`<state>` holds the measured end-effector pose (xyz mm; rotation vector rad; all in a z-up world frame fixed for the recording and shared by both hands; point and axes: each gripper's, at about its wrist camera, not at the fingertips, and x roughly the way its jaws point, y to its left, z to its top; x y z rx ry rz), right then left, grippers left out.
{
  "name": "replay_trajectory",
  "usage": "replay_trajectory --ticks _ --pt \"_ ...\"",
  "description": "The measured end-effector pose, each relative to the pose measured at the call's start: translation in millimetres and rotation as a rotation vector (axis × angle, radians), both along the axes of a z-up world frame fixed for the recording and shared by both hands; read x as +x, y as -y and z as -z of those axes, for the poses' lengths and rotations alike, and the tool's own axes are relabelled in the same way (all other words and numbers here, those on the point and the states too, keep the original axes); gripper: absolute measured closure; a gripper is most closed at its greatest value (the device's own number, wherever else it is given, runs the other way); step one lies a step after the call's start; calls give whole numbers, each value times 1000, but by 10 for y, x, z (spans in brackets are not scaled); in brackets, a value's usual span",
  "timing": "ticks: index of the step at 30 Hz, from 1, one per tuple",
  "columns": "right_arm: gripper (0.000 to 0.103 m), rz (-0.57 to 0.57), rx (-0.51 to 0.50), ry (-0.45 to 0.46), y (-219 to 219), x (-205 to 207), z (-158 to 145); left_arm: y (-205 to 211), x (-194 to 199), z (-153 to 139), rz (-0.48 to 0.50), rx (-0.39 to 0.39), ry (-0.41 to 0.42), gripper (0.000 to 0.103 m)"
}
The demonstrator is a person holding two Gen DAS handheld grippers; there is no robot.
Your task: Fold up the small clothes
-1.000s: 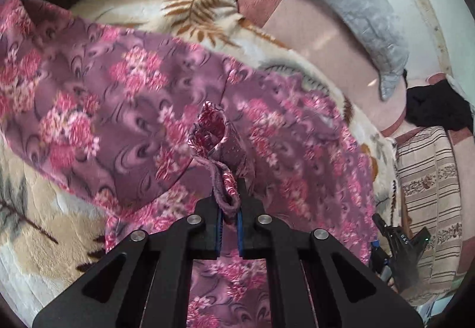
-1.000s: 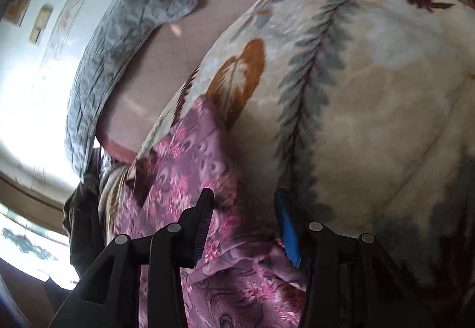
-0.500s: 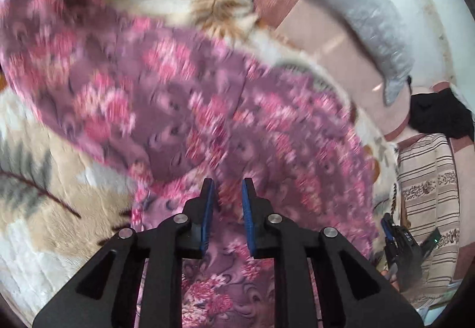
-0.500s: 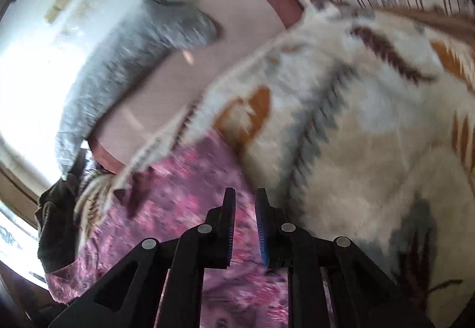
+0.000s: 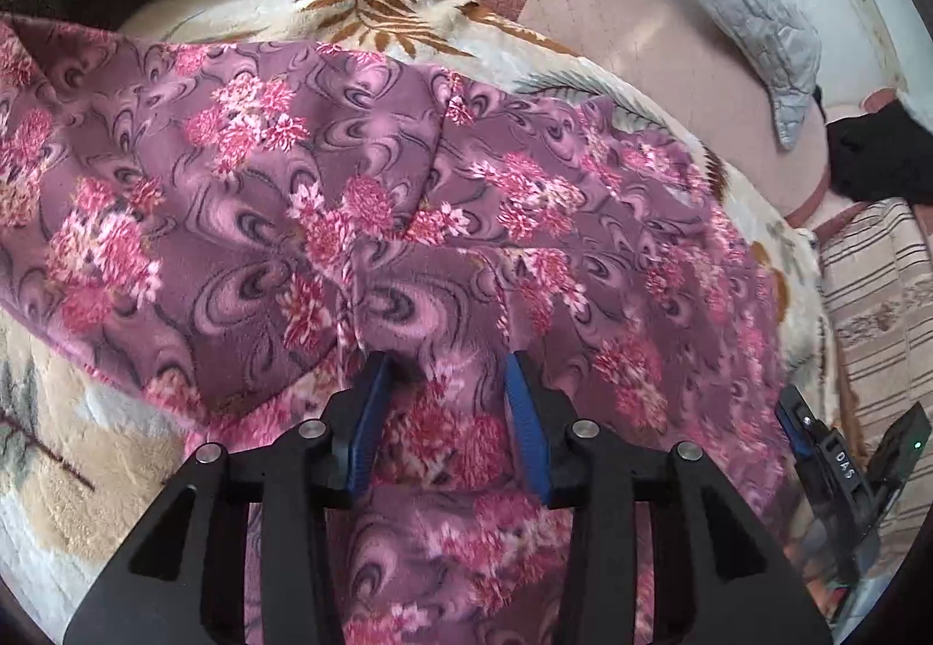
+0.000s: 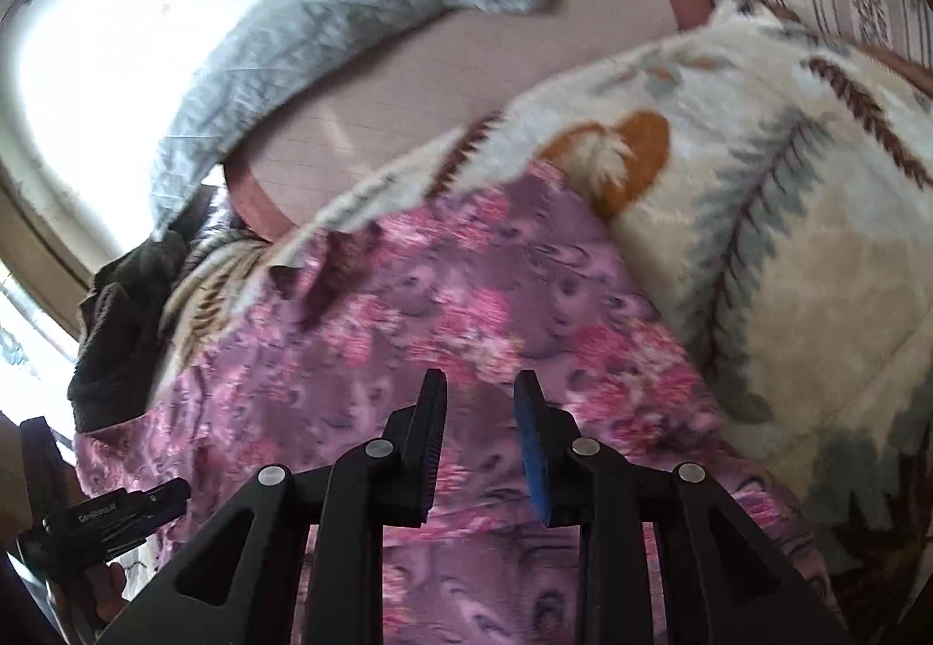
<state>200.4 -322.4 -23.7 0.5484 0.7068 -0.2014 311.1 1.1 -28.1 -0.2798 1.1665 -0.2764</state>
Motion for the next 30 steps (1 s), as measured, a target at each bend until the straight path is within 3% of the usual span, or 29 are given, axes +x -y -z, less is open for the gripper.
replay_trajectory --ticks 3,6,10,14,17,20,22,27,30 --pt "76 -94 15 36 -284 49 -17 -233 -86 -102 -29 -74 3 64" --pt "76 -225 56 15 -755 256 16 -564 -176 -250 -82 -131 27 63" --pt "76 -418 86 0 -1518 568 29 -1269 -288 -439 -190 -197 79 59" --pt "76 -540 94 -43 -2150 851 92 -1927 -327 -495 -301 -243 108 57" --pt "76 -554 63 -101 -2392 937 267 -2423 -288 -486 -393 -291 116 57" --pt "75 -560 9 -43 -2461 874 310 -2850 -199 -416 -481 -356 119 51" --pt "75 -556 35 -41 -2428 860 302 -3089 -110 -340 -543 -420 124 49" --pt "75 -558 40 -36 -2430 860 329 -3433 144 -59 -644 -621 103 49" --pt "75 -558 32 -36 -2431 862 336 -3525 308 125 -690 -688 78 49"
